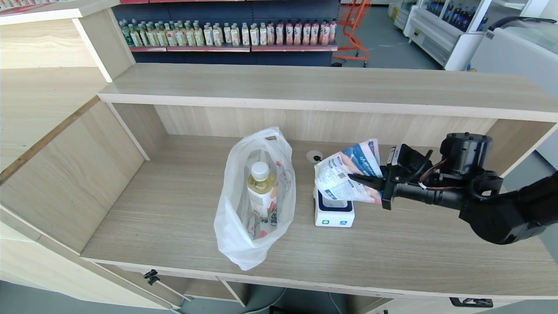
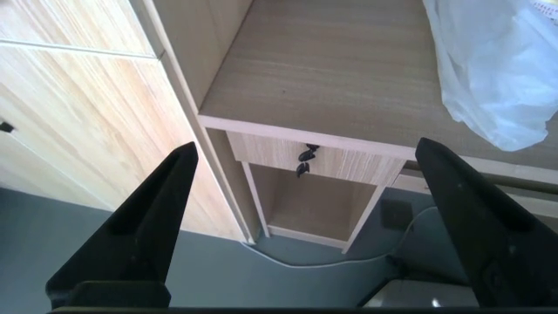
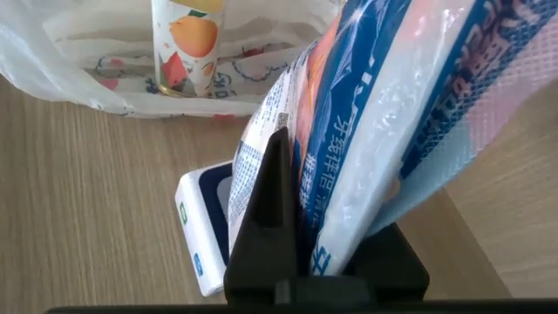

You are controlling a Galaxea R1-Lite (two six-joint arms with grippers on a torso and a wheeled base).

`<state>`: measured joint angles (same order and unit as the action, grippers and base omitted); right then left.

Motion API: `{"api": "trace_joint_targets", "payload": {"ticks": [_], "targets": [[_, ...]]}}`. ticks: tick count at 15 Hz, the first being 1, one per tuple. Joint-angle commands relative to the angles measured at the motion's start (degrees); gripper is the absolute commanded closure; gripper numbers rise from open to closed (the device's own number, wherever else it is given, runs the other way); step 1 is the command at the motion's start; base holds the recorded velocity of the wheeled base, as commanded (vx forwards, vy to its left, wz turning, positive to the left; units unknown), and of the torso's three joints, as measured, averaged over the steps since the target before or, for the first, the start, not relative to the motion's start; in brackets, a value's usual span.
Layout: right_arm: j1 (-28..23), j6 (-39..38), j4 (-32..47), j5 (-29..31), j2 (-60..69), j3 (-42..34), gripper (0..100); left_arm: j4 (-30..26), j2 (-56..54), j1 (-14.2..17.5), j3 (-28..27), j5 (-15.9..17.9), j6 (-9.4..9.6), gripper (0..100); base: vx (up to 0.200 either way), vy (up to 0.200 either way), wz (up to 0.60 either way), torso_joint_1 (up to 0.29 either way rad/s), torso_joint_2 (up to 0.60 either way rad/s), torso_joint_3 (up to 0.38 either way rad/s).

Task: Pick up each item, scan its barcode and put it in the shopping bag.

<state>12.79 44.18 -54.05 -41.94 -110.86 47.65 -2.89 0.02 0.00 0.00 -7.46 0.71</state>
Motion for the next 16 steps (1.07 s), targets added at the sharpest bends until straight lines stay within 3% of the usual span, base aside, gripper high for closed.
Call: {"api": "trace_joint_targets", "payload": {"ticks": [1, 16], "targets": [[0.75, 0.03, -3.16, -0.16, -4.89, -0.02, 100, -0.01, -0.02, 0.0, 0.0, -0.01, 0.0, 0, 0.0, 0.0, 0.0, 0.0, 0.0, 0.0], [1.19, -0.85, -3.95, 0.01, -4.36, 1.83, 100, -0.01, -0.02, 0.0, 0.0, -0.01, 0.0, 0, 0.0, 0.0, 0.0, 0.0, 0.0, 0.0]]}}
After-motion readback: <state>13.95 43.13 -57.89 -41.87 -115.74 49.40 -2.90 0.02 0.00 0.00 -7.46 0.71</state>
